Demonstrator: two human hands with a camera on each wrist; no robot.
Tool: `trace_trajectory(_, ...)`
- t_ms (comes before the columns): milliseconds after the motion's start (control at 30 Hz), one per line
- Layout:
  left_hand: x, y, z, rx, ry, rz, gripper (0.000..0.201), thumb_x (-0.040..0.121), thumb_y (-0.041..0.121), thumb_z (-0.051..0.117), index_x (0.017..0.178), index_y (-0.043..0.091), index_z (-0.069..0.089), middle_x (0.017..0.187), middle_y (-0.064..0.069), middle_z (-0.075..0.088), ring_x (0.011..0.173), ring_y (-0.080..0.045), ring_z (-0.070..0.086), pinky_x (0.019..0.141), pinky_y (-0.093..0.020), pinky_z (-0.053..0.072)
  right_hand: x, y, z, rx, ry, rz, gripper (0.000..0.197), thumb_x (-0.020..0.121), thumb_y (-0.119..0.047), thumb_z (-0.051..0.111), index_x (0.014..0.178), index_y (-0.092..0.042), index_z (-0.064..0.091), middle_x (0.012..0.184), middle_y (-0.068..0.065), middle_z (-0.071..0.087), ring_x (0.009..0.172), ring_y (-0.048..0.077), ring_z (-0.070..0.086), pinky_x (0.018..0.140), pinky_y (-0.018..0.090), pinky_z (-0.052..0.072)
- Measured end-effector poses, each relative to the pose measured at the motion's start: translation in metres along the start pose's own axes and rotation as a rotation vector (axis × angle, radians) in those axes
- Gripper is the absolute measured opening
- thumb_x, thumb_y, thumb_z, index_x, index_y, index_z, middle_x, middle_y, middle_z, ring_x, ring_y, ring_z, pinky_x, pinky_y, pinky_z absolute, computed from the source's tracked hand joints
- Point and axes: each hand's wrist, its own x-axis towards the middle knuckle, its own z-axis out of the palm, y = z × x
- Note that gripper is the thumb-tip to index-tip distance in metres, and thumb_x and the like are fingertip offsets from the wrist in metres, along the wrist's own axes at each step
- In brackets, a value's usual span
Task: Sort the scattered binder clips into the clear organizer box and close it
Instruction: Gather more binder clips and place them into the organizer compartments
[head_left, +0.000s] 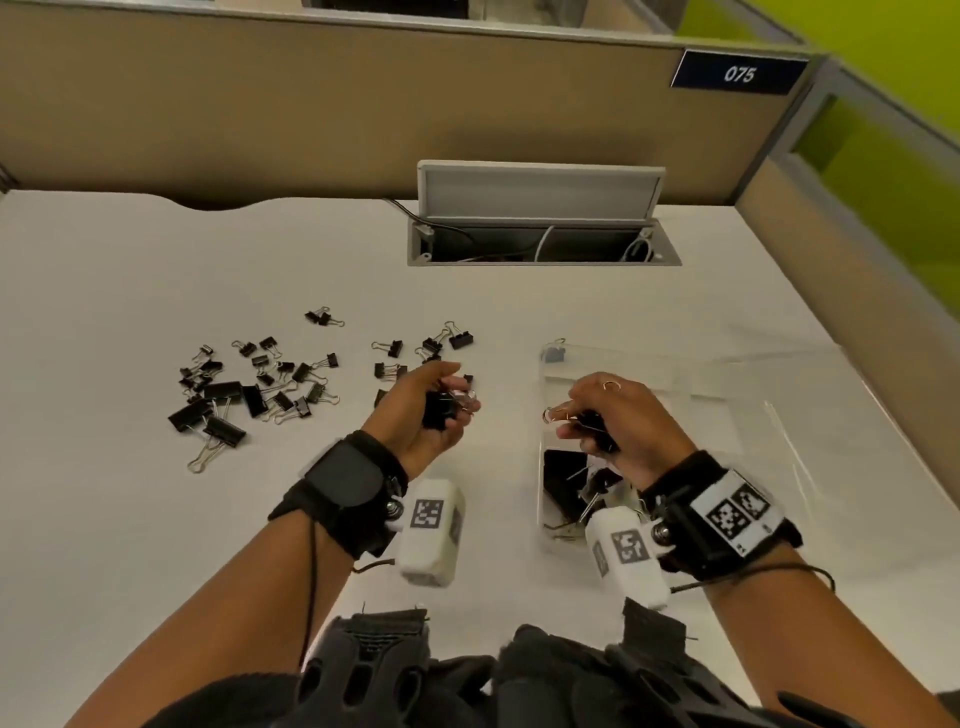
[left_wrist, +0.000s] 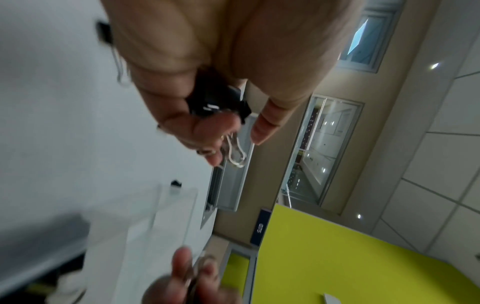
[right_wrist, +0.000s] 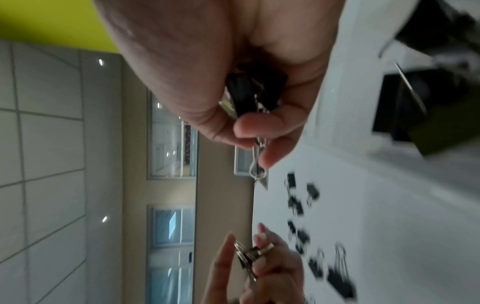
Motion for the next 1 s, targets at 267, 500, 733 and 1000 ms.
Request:
trace_trajectory(267, 0.036, -0.037, 0.077, -0.156, -0.125, -0.014, 0.033, 0.088, 0.029, 0.059, 0.108, 0.002, 0.060, 0.099, -0.018, 0.062, 0.100, -0.031, 0.062, 0.089, -0.037, 0.055, 0.044, 0.005, -0.039, 0.369, 0.038, 0.174, 0.016, 0.084, -0.009, 0.063, 0.096, 0.001, 0.060, 0.109, 0.028, 0.058, 0.094, 0.035, 0.062, 0.089, 0.038, 0.054)
trace_trajectory(500, 0.043, -0.044, 0.104, -0.022, -0.126, -0.004, 0.080, 0.086, 0.053, 0.052, 0.146, 0.007, 0.028, 0.147, -0.010, 0.038, 0.134, -0.028, 0.041, 0.103, -0.038, 0.038, 0.046, 0.010, -0.032, 0.254, -0.022, 0.094, 0.019, 0.091, -0.021, 0.058, 0.102, -0.007, 0.065, 0.082, 0.006, 0.069, 0.080, 0.020, 0.064, 0.082, 0.036, 0.053)
trace_trajectory(733, 0.034, -0.046, 0.094, -0.054, -0.139, 0.026, 0.091, 0.076, 0.057, 0.059, 0.145, 0.004, 0.031, 0.157, -0.014, 0.022, 0.145, -0.024, 0.020, 0.118, -0.043, 0.021, 0.044, 0.015, -0.038, 0.215, -0.012, 0.038, 0.027, 0.091, -0.016, 0.058, 0.113, -0.002, 0.062, 0.110, 0.010, 0.067, 0.107, 0.024, 0.062, 0.096, 0.035, 0.047)
trace_trajectory(1000, 0.001, -0.014, 0.014, -0.014, 0.117, 0.341, 0.012, 0.089, 0.010, 0.057, 0.098, 0.005, 0.063, 0.111, -0.017, 0.066, 0.111, -0.031, 0.063, 0.091, -0.037, 0.053, 0.044, 0.006, 0.004, -0.223, 0.101, -0.173, 0.066, 0.081, -0.020, 0.068, 0.140, -0.021, 0.039, 0.145, -0.001, 0.041, 0.123, 0.015, 0.042, 0.094, 0.033, 0.045)
